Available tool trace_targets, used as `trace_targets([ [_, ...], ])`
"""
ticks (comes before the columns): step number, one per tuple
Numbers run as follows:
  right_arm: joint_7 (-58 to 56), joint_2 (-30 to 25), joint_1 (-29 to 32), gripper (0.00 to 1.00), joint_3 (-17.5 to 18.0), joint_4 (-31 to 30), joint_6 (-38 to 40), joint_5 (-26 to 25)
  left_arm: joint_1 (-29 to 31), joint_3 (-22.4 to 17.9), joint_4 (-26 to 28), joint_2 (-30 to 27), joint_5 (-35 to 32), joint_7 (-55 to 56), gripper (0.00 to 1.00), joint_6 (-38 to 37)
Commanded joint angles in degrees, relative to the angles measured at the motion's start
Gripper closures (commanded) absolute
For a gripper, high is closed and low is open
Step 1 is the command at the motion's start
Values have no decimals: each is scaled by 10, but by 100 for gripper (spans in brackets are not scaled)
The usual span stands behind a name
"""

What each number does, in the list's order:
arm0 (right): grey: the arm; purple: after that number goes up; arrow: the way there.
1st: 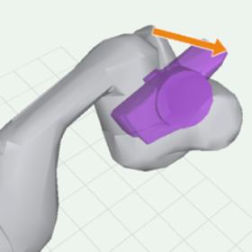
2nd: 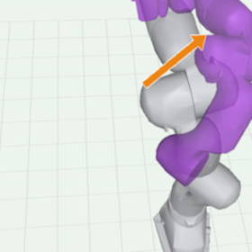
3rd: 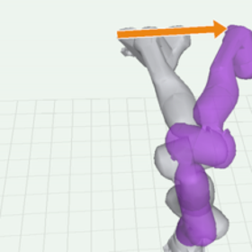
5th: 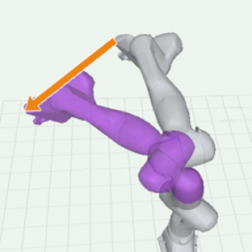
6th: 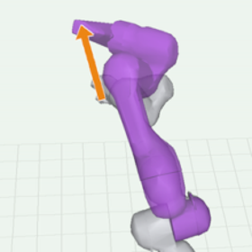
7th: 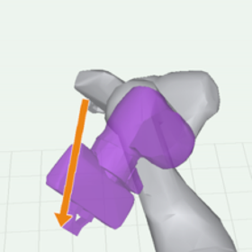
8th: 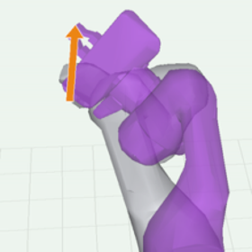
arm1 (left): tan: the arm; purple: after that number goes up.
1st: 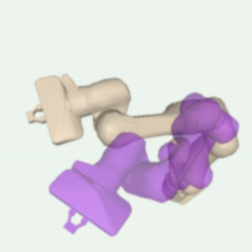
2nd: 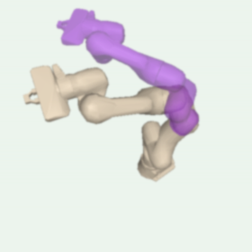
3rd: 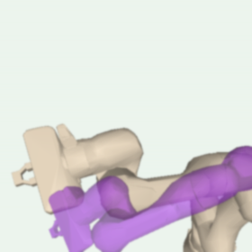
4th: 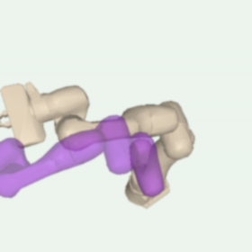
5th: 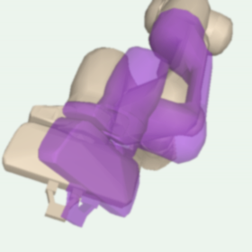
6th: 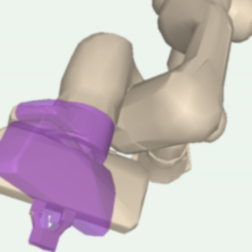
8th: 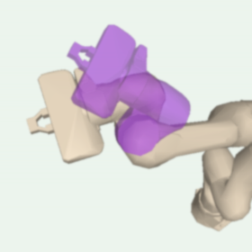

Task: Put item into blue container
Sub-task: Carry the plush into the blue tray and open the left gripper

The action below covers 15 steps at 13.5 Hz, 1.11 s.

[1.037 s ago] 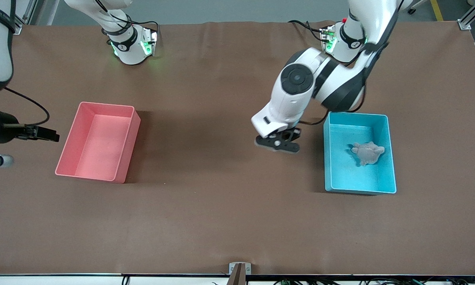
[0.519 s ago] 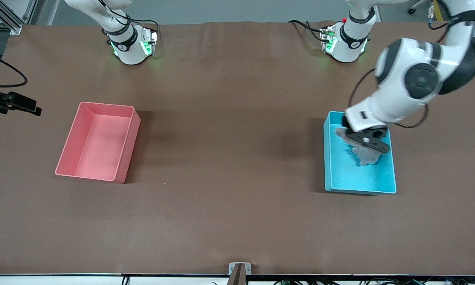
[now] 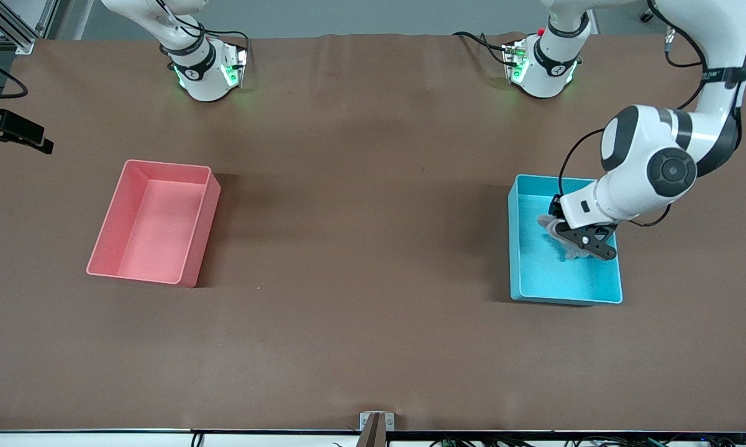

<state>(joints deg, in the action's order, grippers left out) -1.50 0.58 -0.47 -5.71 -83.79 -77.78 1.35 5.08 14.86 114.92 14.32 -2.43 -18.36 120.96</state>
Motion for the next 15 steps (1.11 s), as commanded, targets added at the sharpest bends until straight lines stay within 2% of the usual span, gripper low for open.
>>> trace_targets([
  [1,-6,-20,3,0,8,-20,1,-10,10,1,-2,41,-2,1,66,34],
  [5,-5,-35,3,0,9,-15,18,-8,12,2,-8,89,-54,24,66,74],
  [7,-5,-34,3,0,9,-15,18,-6,11,0,-9,113,-56,25,65,102],
  [9,-5,-35,1,0,9,-15,21,-4,11,1,-10,123,-56,25,59,114],
  [11,-5,-35,-1,0,10,-21,31,-3,8,1,-10,125,-56,25,58,116],
  [13,-6,-36,-5,0,10,-28,33,-3,6,1,-13,125,-56,34,50,116],
  [14,-6,-37,-4,0,9,-33,31,-4,6,1,-14,125,-56,35,43,116],
  [15,-6,-41,-4,0,9,-39,26,-4,6,1,-14,124,-56,35,26,116],
])
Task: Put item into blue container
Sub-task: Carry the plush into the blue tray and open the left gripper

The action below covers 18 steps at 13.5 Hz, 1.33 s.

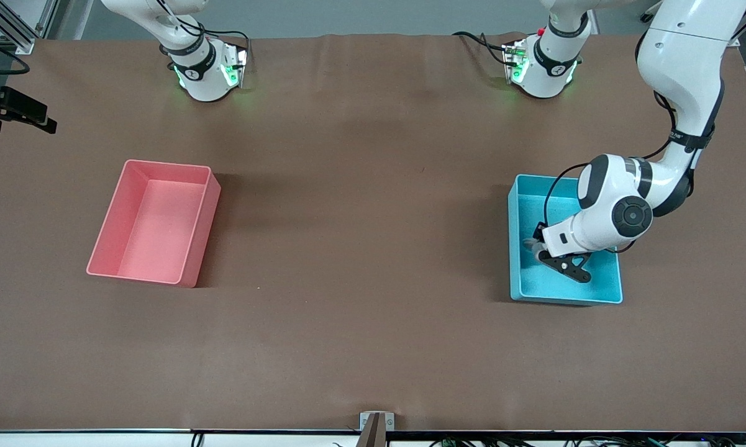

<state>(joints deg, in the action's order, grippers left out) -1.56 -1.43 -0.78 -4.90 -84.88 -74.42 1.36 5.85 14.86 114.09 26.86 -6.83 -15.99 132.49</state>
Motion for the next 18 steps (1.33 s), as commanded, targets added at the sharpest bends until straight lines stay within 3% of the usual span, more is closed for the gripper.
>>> trace_targets([
  [1,-5,-22,-1,0,1,-29,-7,-4,-1,2,-6,-3,-12,11,14,0],
  [2,-6,-22,-1,0,0,-30,-8,-4,-1,2,-10,-7,-12,11,0,-3],
  [7,-6,-31,-1,0,0,-38,-23,-4,4,3,-32,-65,-11,11,0,-64],
  [10,-5,-28,1,0,-1,-17,-26,-3,7,3,-109,-99,-1,17,0,-185],
  [13,-5,-26,0,0,-1,-13,-39,-4,9,8,-203,-138,0,109,0,-326],
  [18,-2,-26,0,0,-1,-16,-13,-3,19,3,-215,-237,43,185,0,-416],
])
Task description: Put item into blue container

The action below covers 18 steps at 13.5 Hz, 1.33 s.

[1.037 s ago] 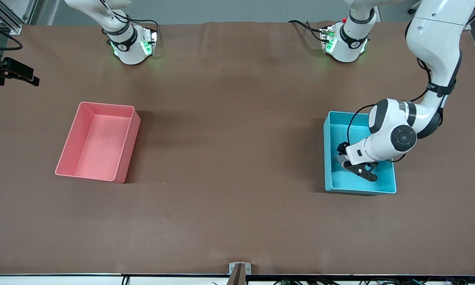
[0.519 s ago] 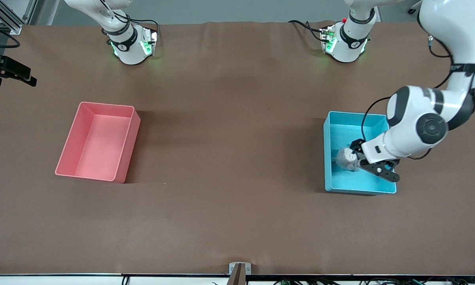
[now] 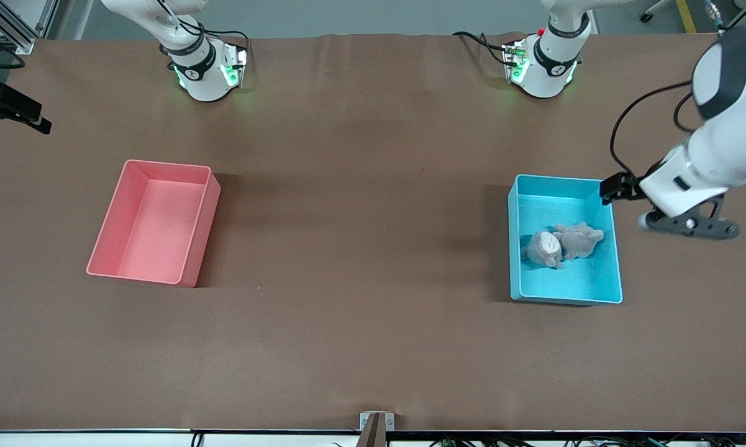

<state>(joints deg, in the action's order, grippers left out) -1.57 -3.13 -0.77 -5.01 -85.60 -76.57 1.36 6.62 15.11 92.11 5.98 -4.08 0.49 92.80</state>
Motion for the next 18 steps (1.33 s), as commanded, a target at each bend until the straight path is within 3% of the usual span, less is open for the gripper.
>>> trace_targets([
  [1,-2,-10,1,0,0,-11,9,-3,12,0,-1,-32,34,38,0,-26],
  [5,0,-12,2,0,0,-11,7,-3,12,0,-54,-33,43,84,0,-76],
  [9,3,-12,2,0,0,-10,4,-3,16,0,-64,-55,43,115,0,-75],
  [18,0,-9,-4,0,3,5,-12,-1,26,-1,-60,-57,39,3,0,-60],
])
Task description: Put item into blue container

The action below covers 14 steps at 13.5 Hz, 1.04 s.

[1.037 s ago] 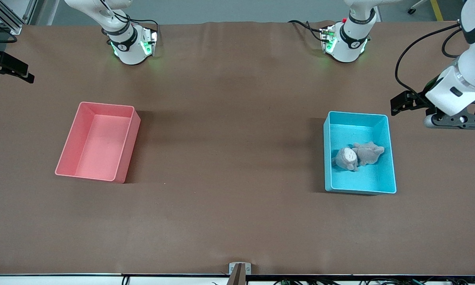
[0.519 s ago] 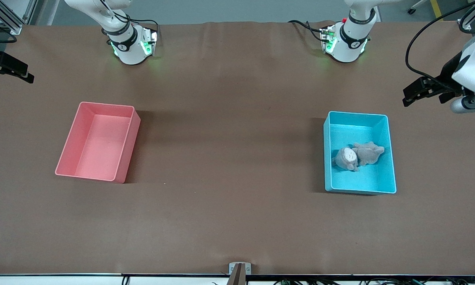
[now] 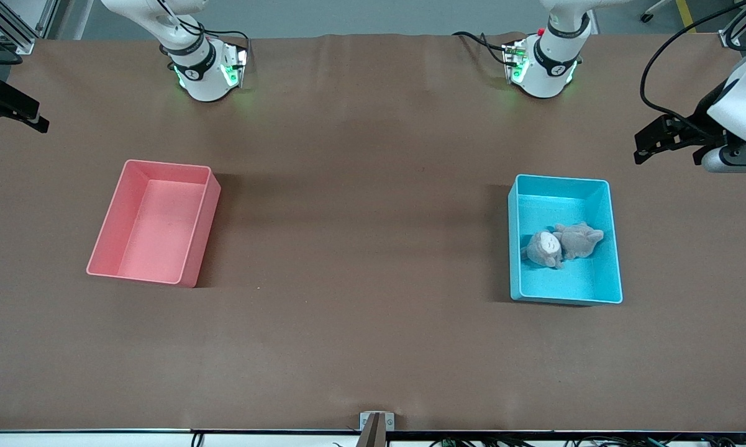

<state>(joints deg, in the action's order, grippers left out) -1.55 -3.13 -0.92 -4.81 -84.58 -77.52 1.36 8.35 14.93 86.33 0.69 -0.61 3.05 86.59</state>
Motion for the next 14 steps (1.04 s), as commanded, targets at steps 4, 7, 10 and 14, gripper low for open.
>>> trace_targets([
  [4,-2,-10,-1,0,0,-6,-2,12,34,1,16,-11,6,-27,0,-1],
  [7,-3,-10,-1,0,1,-6,-2,13,24,-1,11,-11,4,-26,0,0],
  [10,-6,-10,-3,0,1,-6,-2,7,-66,-80,10,-12,1,-17,0,-1],
  [14,-30,-10,-7,0,1,-6,-3,-7,-83,-112,11,-11,5,-23,0,-1],
])
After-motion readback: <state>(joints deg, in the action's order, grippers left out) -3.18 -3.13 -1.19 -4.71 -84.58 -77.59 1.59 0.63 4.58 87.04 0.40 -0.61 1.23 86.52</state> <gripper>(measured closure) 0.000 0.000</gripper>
